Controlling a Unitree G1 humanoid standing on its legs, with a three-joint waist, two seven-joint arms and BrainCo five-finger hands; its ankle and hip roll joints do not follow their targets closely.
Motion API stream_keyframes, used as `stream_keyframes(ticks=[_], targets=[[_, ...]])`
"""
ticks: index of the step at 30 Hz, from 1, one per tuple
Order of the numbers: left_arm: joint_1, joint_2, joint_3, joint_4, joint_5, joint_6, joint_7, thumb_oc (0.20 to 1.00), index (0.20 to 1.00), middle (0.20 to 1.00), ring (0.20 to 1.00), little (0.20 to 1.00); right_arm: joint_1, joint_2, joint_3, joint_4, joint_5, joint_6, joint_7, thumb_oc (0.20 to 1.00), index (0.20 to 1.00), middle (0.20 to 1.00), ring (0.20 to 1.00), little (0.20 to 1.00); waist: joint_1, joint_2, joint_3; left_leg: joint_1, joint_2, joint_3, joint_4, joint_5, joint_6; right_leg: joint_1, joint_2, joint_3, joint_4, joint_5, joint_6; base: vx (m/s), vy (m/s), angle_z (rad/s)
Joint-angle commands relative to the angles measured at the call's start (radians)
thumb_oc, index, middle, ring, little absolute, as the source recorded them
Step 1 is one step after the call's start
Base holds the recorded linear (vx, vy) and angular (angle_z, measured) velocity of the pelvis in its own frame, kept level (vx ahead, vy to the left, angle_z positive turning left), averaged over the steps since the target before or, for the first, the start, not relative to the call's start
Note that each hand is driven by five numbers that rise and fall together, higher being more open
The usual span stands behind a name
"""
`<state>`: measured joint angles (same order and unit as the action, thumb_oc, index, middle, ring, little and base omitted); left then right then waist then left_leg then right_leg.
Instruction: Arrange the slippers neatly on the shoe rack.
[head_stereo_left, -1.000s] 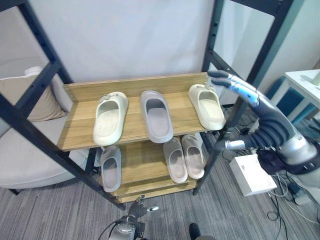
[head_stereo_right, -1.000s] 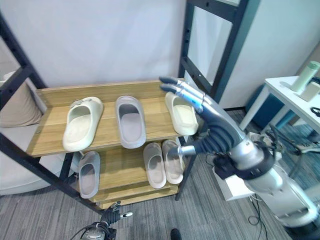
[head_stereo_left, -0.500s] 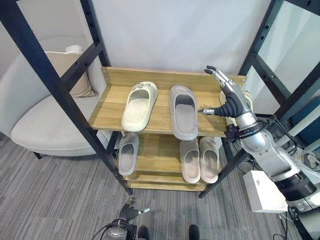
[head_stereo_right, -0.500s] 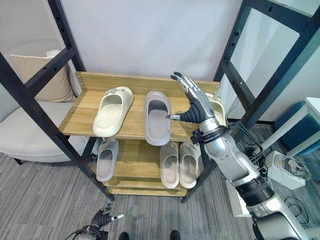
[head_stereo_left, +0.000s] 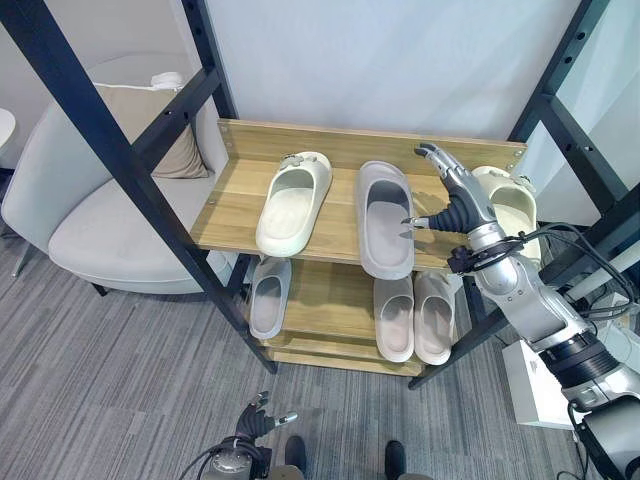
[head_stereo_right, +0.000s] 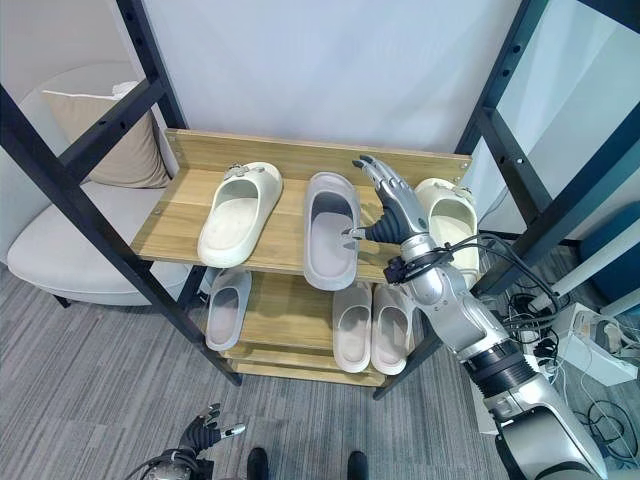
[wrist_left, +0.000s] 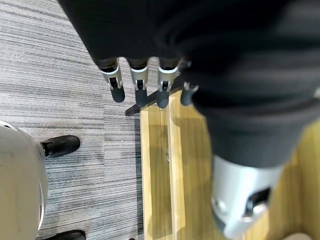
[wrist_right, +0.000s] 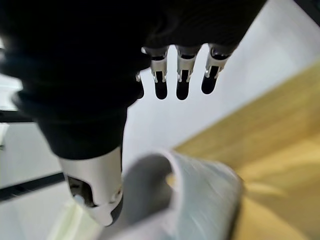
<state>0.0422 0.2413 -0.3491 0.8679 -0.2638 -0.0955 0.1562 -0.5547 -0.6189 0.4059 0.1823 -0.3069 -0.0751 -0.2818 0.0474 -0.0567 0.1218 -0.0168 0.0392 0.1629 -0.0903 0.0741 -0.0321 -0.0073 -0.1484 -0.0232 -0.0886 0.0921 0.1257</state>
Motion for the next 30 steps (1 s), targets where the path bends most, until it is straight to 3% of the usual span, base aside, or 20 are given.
stream_keyframes(ticks=[1,9,10,11,12,18,23,30], targets=[[-0.064,0.023,-0.007,-0.005,-0.02,-0.043,-0.001,1.0,1.0,1.0,1.0,1.0,-0.149,-0.02,0.0,0.053,0.008,-0.009,-0.042,1.0,1.0,1.0,1.0,1.0,0.045,-0.005,0.027,0.059,-0.049,-0.05,0.003,-0.1,0.012,0.12,-0.002,-0.059,0.001,-0.118,0.032,0.01,0.008,0.06],[-0.09,0.036,-0.028,-0.003,-0.053,-0.062,0.013,1.0,1.0,1.0,1.0,1.0,-0.359,0.042,0.089,0.333,0.038,0.018,-0.083,1.0,1.0,1.0,1.0,1.0,0.085,-0.001,0.036,0.034,-0.058,-0.067,0.003,-0.092,0.01,0.108,-0.006,-0.078,0.001,-0.114,0.034,0.01,0.008,0.03],[-0.096,0.038,-0.032,-0.001,-0.061,-0.067,0.017,1.0,1.0,1.0,1.0,1.0,-0.397,0.054,0.107,0.397,0.047,0.022,-0.09,0.529,0.529,0.529,0.529,0.529,0.093,-0.003,0.038,0.031,-0.058,-0.072,0.003,-0.091,0.01,0.106,-0.005,-0.081,0.001,-0.113,0.034,0.01,-0.008,0.06],[-0.099,0.04,-0.034,-0.003,-0.064,-0.07,0.018,1.0,1.0,1.0,1.0,1.0,-0.417,0.055,0.116,0.42,0.051,0.024,-0.092,0.266,0.266,0.266,0.266,0.266,0.097,-0.004,0.039,0.028,-0.057,-0.073,0.003,-0.09,0.009,0.105,-0.004,-0.083,0.001,-0.113,0.033,0.0,-0.006,0.21],[-0.106,0.038,-0.034,0.002,-0.069,-0.071,0.023,1.0,1.0,1.0,1.0,1.0,-0.435,0.067,0.125,0.473,0.058,0.027,-0.098,0.2,0.2,0.2,0.2,0.2,0.1,-0.006,0.041,0.024,-0.057,-0.075,0.003,-0.088,0.008,0.103,-0.003,-0.085,0.001,-0.114,0.033,0.0,0.001,0.22],[-0.11,0.037,-0.036,0.004,-0.073,-0.071,0.028,1.0,1.0,1.0,1.0,1.0,-0.422,0.097,0.133,0.566,0.083,0.032,-0.089,0.2,0.2,0.2,0.2,0.2,0.105,-0.008,0.044,0.02,-0.055,-0.078,0.003,-0.086,0.007,0.104,-0.001,-0.089,0.001,-0.116,0.032,0.0,-0.002,0.05],[-0.109,0.026,-0.034,0.022,-0.061,-0.064,0.03,1.0,1.0,1.0,1.0,1.0,-0.352,0.109,0.11,0.481,0.114,0.015,-0.09,0.2,0.2,0.2,0.2,0.2,0.093,-0.004,0.045,0.027,-0.051,-0.072,0.003,-0.087,0.005,0.105,0.002,-0.083,0.001,-0.119,0.028,0.0,0.0,0.0],[-0.075,-0.004,0.018,0.003,-0.011,-0.026,0.042,1.0,1.0,1.0,1.0,1.0,0.079,0.115,-0.174,-0.185,0.077,-0.056,-0.119,0.2,0.2,0.2,0.2,0.2,0.028,0.02,0.045,0.055,-0.042,-0.057,0.003,-0.094,0.005,0.118,0.006,-0.073,0.001,-0.134,0.024,0.0,0.0,0.0]])
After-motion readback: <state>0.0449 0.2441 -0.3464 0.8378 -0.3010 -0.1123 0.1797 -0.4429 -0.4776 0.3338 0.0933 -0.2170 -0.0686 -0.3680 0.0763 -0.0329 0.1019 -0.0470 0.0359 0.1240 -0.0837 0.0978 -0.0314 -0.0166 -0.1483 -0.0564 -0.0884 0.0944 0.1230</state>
